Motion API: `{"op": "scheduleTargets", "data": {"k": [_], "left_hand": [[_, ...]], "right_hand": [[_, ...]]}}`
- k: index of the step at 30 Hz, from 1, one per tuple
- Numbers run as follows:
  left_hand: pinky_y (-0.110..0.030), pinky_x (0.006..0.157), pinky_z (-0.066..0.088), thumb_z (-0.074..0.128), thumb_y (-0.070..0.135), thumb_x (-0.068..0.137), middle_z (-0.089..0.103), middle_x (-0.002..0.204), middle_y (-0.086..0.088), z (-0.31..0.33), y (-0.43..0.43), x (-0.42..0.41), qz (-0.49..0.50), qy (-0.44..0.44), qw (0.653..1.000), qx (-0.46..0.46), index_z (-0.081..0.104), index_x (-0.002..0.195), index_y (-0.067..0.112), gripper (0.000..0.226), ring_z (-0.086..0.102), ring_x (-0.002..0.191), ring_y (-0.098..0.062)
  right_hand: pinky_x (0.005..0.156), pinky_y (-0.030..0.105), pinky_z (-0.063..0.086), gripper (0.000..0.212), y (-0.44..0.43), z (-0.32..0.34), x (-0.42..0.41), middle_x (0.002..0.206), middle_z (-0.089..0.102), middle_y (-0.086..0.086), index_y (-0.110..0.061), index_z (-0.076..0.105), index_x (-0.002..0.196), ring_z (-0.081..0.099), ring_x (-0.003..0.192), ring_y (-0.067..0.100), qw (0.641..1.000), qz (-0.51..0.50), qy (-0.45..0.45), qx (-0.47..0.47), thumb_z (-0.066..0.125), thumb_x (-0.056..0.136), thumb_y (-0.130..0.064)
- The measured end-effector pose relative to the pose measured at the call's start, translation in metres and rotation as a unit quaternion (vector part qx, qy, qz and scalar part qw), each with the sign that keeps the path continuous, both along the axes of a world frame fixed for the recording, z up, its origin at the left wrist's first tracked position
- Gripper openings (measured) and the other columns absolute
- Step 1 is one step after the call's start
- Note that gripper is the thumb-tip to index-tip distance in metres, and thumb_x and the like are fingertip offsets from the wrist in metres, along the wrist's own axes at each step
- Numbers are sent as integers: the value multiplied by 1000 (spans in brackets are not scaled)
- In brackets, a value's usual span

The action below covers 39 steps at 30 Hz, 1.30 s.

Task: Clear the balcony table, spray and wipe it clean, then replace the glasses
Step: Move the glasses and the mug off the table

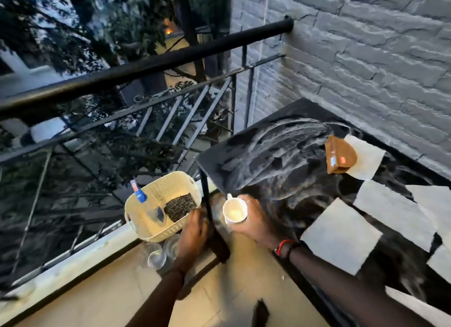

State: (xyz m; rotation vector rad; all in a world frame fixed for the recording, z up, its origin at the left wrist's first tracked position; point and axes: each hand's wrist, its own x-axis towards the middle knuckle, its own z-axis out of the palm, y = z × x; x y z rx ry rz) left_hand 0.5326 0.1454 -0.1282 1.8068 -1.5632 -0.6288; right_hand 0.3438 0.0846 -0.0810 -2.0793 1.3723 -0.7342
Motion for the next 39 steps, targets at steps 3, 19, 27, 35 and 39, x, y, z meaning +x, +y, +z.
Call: {"op": "scheduleTargets", "data": {"k": [3, 19, 27, 35, 39], "left_hand": [[-31, 95, 41, 50, 12, 96, 56, 123, -12, -19, 28, 37, 39, -19, 999, 21, 51, 124, 7, 28, 53, 112, -23], [-27, 98, 43, 44, 27, 99, 52, 136, -3, -102, 59, 110, 87, 17, 992, 94, 46, 130, 19, 32, 51, 121, -18], [-30, 92, 49, 43, 27, 99, 54, 133, -3, -139, 49, 117, 74, 19, 994, 84, 45, 128, 21, 29, 56, 115, -18], [-19, 87, 44, 45, 25, 99, 54, 130, -1, -150, 43, 123, 60, 16, 994, 86, 45, 126, 21, 28, 56, 112, -16], [-19, 88, 43, 46, 21, 98, 54, 129, -1, -148, 38, 125, 68, 14, 994, 84, 47, 126, 19, 28, 54, 112, -14]], "right_hand": [[84, 21, 40, 60, 22, -22, 40, 105, 57, 0, -18, 53, 109, 53, 97, 16, 999, 19, -6, 36, 78, 57, -36], [87, 34, 47, 72, 32, -195, 132, 128, 50, 7, -20, 41, 127, 48, 119, 28, 973, 27, 162, 160, 74, 63, -27], [92, 41, 48, 74, 18, -252, 153, 131, 49, 8, -17, 40, 134, 45, 122, 28, 968, 32, 180, 171, 73, 68, -20], [88, 44, 51, 68, 8, -286, 158, 124, 56, 7, -19, 45, 128, 52, 115, 30, 967, 31, 201, 152, 74, 66, -16], [97, 43, 46, 70, 2, -292, 161, 129, 52, 10, -13, 45, 132, 48, 121, 30, 966, 38, 203, 156, 75, 69, -17]]}}
